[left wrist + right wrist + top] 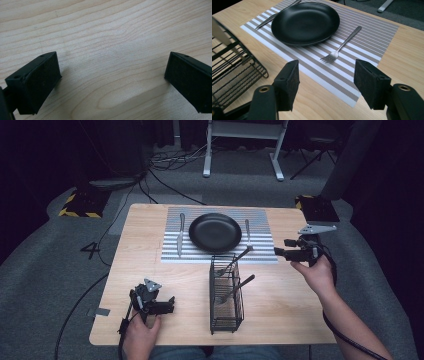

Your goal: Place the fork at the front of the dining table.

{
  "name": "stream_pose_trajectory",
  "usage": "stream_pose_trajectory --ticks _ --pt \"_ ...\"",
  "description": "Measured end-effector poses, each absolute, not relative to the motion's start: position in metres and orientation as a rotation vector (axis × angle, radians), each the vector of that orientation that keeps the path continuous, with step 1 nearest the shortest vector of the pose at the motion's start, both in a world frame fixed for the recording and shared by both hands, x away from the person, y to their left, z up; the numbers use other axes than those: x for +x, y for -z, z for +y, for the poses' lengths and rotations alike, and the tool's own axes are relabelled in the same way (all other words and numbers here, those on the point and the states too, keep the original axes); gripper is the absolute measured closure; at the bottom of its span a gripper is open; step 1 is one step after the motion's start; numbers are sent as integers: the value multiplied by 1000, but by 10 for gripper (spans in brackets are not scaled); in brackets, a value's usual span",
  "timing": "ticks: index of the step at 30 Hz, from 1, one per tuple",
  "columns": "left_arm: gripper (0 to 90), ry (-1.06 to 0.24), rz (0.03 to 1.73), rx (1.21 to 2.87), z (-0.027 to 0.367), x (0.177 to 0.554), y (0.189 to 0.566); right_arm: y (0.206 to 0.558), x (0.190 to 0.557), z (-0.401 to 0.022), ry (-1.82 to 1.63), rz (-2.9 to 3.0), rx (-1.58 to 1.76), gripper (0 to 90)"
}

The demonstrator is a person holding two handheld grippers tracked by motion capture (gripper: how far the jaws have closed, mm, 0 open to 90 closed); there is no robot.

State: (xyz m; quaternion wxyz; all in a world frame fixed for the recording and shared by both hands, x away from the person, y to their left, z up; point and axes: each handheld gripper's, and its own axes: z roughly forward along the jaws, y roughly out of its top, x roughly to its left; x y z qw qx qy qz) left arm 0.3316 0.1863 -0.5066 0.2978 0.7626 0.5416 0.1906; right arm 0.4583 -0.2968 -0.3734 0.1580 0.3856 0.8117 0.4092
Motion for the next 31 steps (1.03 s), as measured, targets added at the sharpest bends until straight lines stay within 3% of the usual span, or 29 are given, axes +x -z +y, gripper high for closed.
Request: stream_pose_trajectory --ticks 7,15,26,31 --pt "3 -506 1439 2027 186 332 507 371 432 -318 -1172 2345 1099 372" --pt "2 -507 1439 2027 186 332 507 392 405 -343 -1169 2372 1149 370" --pt "2 -506 1439 2027 186 332 507 479 367 -359 -1075 2348 1194 373" --pt "2 -507 1437 2030 187 331 506 500 363 -356 -1034 2343 1144 295"
